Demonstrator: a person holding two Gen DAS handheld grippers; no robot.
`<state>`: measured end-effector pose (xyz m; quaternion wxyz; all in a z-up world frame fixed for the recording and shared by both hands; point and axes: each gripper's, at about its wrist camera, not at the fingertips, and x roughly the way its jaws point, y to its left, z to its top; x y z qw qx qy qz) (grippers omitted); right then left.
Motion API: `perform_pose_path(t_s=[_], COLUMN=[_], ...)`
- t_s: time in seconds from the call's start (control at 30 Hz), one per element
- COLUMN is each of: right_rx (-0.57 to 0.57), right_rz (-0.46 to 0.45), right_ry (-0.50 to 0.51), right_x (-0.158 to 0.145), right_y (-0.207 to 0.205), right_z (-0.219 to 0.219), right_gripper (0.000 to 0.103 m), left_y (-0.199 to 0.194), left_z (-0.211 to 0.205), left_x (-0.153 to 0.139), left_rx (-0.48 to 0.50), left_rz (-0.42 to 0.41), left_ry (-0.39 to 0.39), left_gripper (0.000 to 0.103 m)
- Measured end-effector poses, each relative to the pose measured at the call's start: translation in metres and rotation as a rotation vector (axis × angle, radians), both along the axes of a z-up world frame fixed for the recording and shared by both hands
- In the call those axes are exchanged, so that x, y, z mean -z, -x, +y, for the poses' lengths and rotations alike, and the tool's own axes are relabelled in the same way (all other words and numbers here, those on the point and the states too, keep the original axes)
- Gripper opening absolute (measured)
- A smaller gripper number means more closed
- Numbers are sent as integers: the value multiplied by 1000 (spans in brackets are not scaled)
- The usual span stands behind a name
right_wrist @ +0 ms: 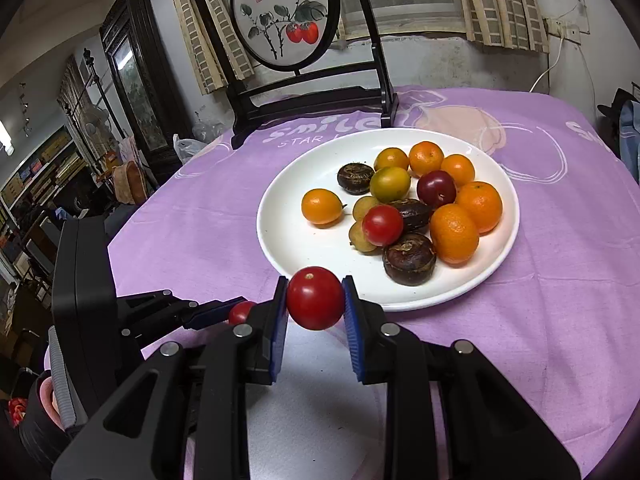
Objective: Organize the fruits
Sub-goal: 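Grasp a red cherry tomato with the left tool while the right grasps another red cherry tomato, then carry both red cherry tomatoes to the plate with the left and right tools and release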
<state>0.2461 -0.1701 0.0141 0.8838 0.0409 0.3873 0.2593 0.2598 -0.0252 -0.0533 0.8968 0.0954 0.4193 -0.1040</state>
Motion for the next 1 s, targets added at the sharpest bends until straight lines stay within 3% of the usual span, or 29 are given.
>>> perform_pose_path(t_s=[0.27,0.43,0.57,0.67,0.8,1.0], right_rx=[-4,-22,-22,12,69,112], right_rz=[-11,-44,-120,-163,-177,-137], right_ry=[1,-10,-38,-62,-60,-19], right_x=[-2,-7,-24,-37,-43,-29], right_y=[3,8,6,-7,-38,-85], right_z=[0,2,3,-2,-5,0], right_gripper=[27,27,27,27,27,27], left_y=[2,13,10,-6,-44,-96], left_z=[7,21,25,23,17,13], left_x=[-3,-21,-42,-65,-80,-71], left_rx=[-16,-53,-82,-103,-140,-193], left_rz=[9,-42,-106,-172,-175,-133], left_ry=[37,111,162,200,234,226], left_gripper=[30,30,30,30,30,30])
